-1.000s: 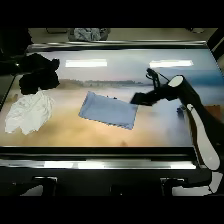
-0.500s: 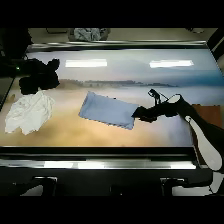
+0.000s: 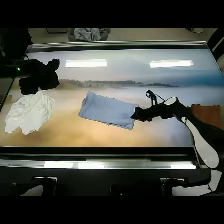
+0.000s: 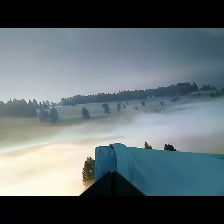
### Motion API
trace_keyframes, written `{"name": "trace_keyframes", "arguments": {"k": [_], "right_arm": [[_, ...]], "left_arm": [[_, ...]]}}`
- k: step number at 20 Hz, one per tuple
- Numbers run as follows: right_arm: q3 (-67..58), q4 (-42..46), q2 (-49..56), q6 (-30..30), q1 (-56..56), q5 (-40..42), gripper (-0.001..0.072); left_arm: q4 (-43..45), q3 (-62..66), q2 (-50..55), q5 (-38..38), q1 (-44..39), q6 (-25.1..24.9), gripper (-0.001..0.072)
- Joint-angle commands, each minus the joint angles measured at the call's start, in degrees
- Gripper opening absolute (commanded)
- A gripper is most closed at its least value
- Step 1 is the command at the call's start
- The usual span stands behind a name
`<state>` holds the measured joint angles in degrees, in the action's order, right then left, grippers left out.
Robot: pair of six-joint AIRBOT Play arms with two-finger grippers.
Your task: Fold the shirts.
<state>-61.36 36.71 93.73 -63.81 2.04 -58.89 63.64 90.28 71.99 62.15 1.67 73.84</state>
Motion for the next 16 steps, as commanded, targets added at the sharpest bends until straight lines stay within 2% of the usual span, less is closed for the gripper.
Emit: {"name": "trace_keyframes", "arguments": {"k": [1, 3, 5, 9, 16], "right_arm": [[-0.2, -1.5, 0.0, 2.6, -0.1, 2.3, 0.0038], [-3.6, -1.1, -1.0, 5.9, -1.7, -0.5, 0.0036], [-9.4, 0.7, -2.8, 6.1, -4.7, -4.6, 0.0036], [-24.1, 5.4, -5.9, -1.4, -16.9, -14.1, 0.0036], [-38.5, 7.5, -9.7, -6.4, -40.0, -24.0, 0.0036]], "left_arm": [[0.1, -0.8, 0.0, 0.1, 0.0, -0.6, 0.0034], [0.1, -1.7, 0.0, 0.5, 0.1, -0.6, 0.0034], [0.1, -2.4, 0.0, 0.4, 0.1, -0.6, 0.0034], [0.1, -2.6, 0.0, 0.4, 0.1, -0.6, 0.0034], [0.0, -2.6, 0.0, 0.4, 0.1, -0.5, 0.0035]]}}
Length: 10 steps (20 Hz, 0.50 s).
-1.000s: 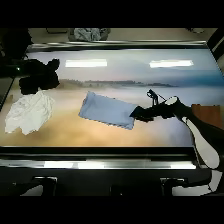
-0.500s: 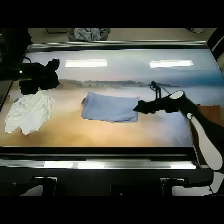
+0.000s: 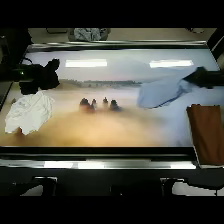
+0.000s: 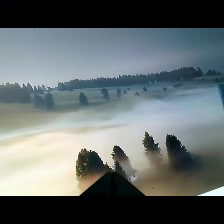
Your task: Fold the shirts.
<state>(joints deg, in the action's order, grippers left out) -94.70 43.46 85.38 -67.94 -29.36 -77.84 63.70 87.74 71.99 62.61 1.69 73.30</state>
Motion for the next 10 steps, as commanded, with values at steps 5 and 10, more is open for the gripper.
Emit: {"name": "trace_keyframes", "arguments": {"k": [5, 10], "right_arm": [[-9.3, 1.3, -2.8, -2.2, -22.7, -13.6, 0.0037], [-9.3, 2.5, -5.4, -2.2, -32.5, -18.1, 0.0037]], "left_arm": [[0.0, 0.0, 0.0, -0.2, 0.0, 0.2, 0.0035], [0.0, 0.0, 0.0, -0.2, 0.0, 0.2, 0.0034]]}}
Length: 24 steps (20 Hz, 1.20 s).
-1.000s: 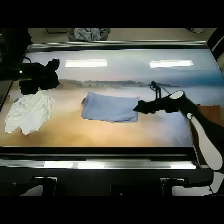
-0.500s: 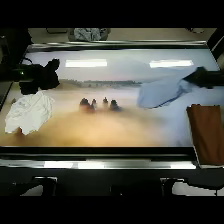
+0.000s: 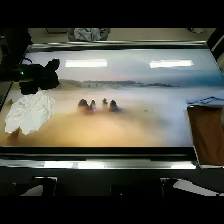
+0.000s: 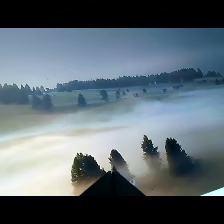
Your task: Fold the shirts.
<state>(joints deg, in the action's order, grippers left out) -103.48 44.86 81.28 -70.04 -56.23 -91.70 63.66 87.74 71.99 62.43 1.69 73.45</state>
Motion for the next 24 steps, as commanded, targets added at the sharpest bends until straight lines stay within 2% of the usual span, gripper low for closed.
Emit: {"name": "trace_keyframes", "arguments": {"k": [1, 3, 6, 7, 12, 15, 18, 19, 20, 21, 22, 24], "right_arm": [[-0.5, 2.6, -1.6, -0.1, -7.0, -6.9, 0.0037], [-0.5, 8.0, -2.1, 0.7, -8.5, -14.3, 0.0037], [0.5, 22.6, -4.9, 1.3, -8.1, -14.3, 0.0038], [2.2, 25.2, -5.7, 1.2, -8.2, -14.3, 0.0038], [21.3, 37.2, -10.1, 3.1, -8.2, -14.3, 0.0037], [32.7, 43.6, -12.5, 5.7, -8.2, -7.3, 0.0038], [37.4, 43.9, -12.7, 5.2, -8.2, -3.0, 0.0040], [37.9, 43.9, -12.7, 4.3, -8.2, -2.2, 0.0091], [37.9, 43.7, -12.7, 4.2, -8.2, -1.5, 0.0309], [37.7, 43.2, -12.8, 4.3, -8.2, -0.9, 0.0559], [37.0, 42.5, -12.8, 6.1, -8.2, -0.5, 0.0672], [31.6, 41.0, -12.8, 10.1, -8.2, 1.9, 0.0673]], "left_arm": [[0.0, 0.0, 0.0, 0.0, 0.0, 0.0, 0.0035], [0.0, 0.0, 0.0, -0.2, 0.0, 0.0, 0.0034], [0.0, 0.0, 0.0, -0.9, 0.0, 0.0, 0.0034], [0.0, 0.0, 0.0, -0.9, 0.0, 0.0, 0.0035], [0.0, 0.0, 0.0, -0.9, 0.0, 0.0, 0.0035], [0.0, 0.0, 0.0, -0.9, 0.0, 0.0, 0.0035], [-0.3, 0.0, 0.0, -0.9, 0.0, 0.0, 0.0035], [-0.7, 0.0, 0.0, -0.9, 0.0, 0.1, 0.0035], [-1.2, 0.0, 0.0, -0.9, 0.0, 0.0, 0.0035], [-1.8, 0.0, 0.0, -0.9, 0.0, 0.0, 0.0035], [-2.2, 0.1, 0.0, -0.9, 0.0, 0.0, 0.0035], [-4.3, 0.4, -0.3, -0.9, 0.0, 0.0, 0.0034]]}}
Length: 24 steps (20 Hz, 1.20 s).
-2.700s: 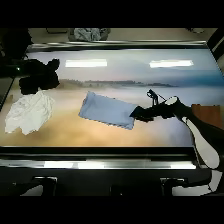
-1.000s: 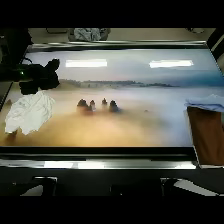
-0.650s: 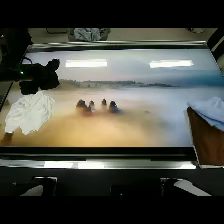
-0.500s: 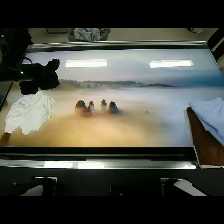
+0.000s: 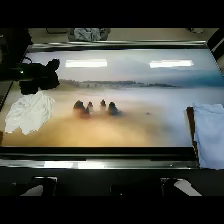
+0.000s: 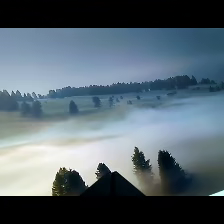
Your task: Fold the shirts.
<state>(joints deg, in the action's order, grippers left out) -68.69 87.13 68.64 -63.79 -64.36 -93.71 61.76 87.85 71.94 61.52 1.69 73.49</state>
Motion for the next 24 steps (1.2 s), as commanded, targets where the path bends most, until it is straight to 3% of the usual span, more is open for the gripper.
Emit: {"name": "trace_keyframes", "arguments": {"k": [1, 3, 4, 6, 8, 9, 10, 11, 12, 13, 15, 18, 24], "right_arm": [[-8.4, -3.7, -0.2, 5.8, 0.0, 7.0, 0.0673], [-19.8, -11.6, -0.2, 9.2, 1.2, 17.3, 0.0672], [-25.3, -14.7, -0.3, 11.0, 4.1, 23.2, 0.0672], [-31.8, -15.9, -0.3, 11.8, 13.9, 30.6, 0.0671], [-32.5, -15.6, 0.1, 10.1, 26.7, 29.7, 0.0671], [-32.2, -14.1, 1.3, 6.2, 33.7, 25.9, 0.0672], [-31.5, -11.9, 3.0, 2.3, 39.7, 20.6, 0.0672], [-30.7, -10.1, 5.3, 0.3, 45.4, 14.1, 0.0671], [-30.0, -9.5, 7.8, 0.3, 49.6, 8.2, 0.0669], [-29.0, -10.1, 10.5, 0.4, 53.2, 3.0, 0.0668], [-25.7, -11.6, 13.3, 1.8, 58.2, -1.8, 0.0669], [-22.5, -8.8, 13.3, -0.2, 62.7, 2.5, 0.0672], [-22.5, -7.0, 13.3, 0.0, 63.5, 2.3, 0.0671]], "left_arm": [[-2.9, 1.2, -0.4, 0.0, 0.0, 0.0, 0.0033], [-0.5, 5.7, -0.2, 0.0, -0.5, 0.0, 0.0031], [4.8, 9.1, 0.2, 0.0, -1.4, 0.9, 0.0031], [23.5, 14.8, 1.9, 0.1, -4.7, 10.1, 0.0030], [37.6, 15.6, 3.8, 0.7, -7.8, 15.6, 0.0033], [38.6, 15.5, 5.1, 3.2, -8.1, 16.2, 0.0037], [37.7, 15.5, 6.9, 8.1, -8.1, 17.7, 0.0117], [37.2, 15.2, 8.7, 14.5, -8.1, 20.6, 0.0360], [37.0, 13.6, 10.5, 22.2, -8.1, 24.2, 0.0649], [35.3, 10.4, 11.4, 28.1, -8.1, 23.7, 0.0720], [30.0, 0.3, 8.9, 27.9, -8.4, 21.0, 0.0720], [28.6, -10.2, 2.4, 16.8, -10.1, 24.3, 0.0720], [28.6, -10.7, 1.9, 16.4, -10.4, 24.1, 0.0720]]}}
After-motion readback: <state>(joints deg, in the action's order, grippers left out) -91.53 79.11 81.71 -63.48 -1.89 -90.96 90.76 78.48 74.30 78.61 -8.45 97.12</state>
